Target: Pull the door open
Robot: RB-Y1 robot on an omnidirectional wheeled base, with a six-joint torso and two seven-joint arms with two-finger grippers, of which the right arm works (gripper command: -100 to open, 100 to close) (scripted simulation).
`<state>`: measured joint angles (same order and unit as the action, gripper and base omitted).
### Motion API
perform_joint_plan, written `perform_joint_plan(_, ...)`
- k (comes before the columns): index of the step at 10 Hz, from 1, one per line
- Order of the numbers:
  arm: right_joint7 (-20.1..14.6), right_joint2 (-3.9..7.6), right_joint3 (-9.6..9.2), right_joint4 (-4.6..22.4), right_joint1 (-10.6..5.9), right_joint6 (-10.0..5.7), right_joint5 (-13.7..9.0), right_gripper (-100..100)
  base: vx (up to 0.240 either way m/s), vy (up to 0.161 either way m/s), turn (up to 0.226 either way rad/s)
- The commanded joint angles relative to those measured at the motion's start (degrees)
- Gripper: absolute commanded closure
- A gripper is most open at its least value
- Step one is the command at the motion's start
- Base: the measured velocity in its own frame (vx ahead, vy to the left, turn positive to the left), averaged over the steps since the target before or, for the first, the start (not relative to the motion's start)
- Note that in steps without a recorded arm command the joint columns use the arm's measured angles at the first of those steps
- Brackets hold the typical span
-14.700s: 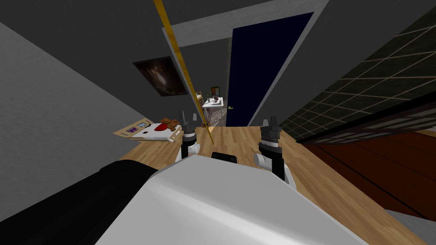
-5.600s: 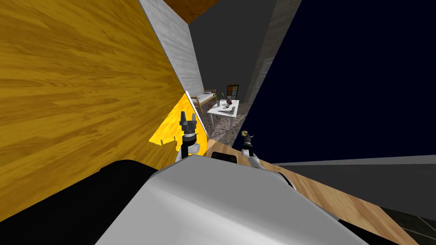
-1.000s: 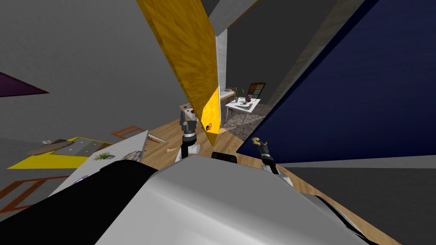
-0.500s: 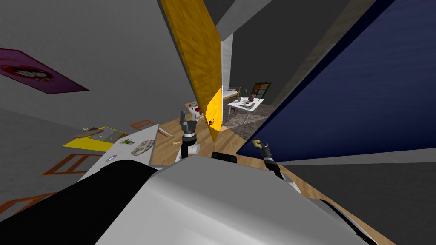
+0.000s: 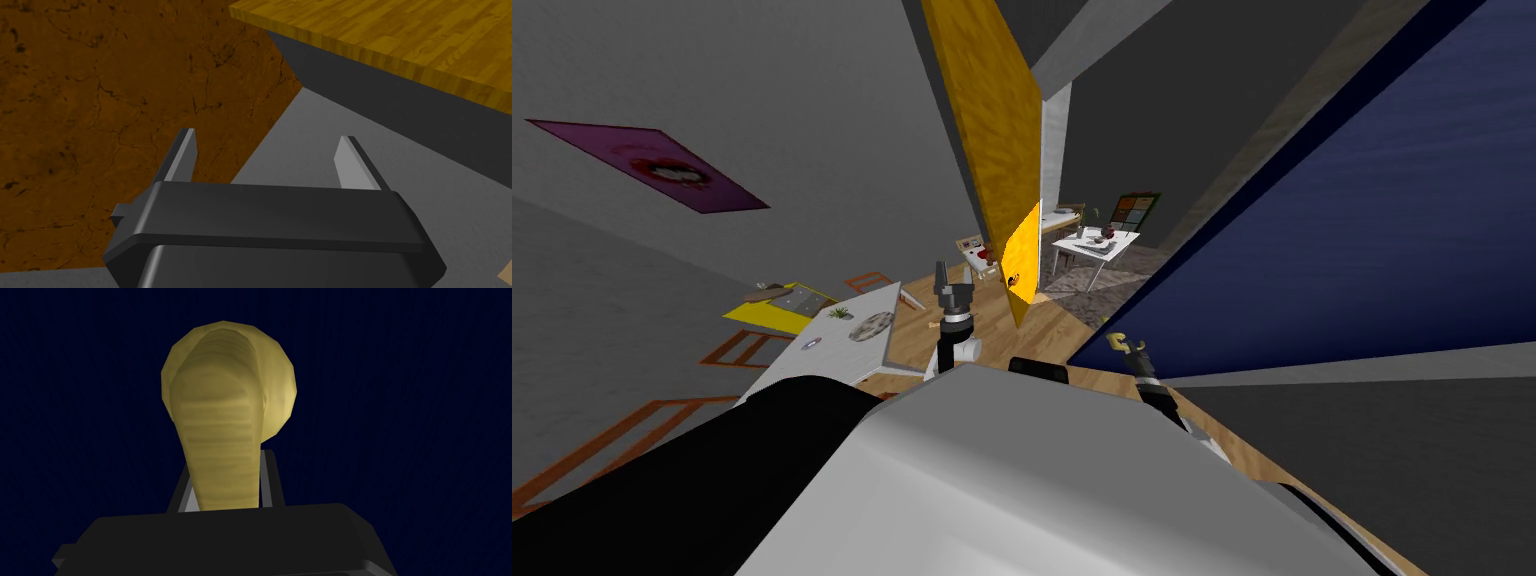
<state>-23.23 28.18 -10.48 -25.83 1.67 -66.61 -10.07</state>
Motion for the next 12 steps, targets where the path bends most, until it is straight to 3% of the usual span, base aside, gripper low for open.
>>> perform_joint_plan(1, -0.48, 0.16, -0.83, 0.56, 0.81, -1.77, 0.10, 100, -0.223, -0.085, 0.163)
perform_joint_plan(2, -0.48, 0.16, -0.83, 0.56, 0.81, -1.77, 0.10, 100, -0.141, -0.050, 0.049)
perform_joint_plan(10, -2.27, 1.91, -3.17, 2.29, 3.55, -8.00, -0.17, 100, -0.158, -0.061, 0.144)
perform_joint_plan(12, -2.27, 1.91, -3.17, 2.92, 3.55, -8.00, -0.17, 100, -0.084, -0.023, 0.003)
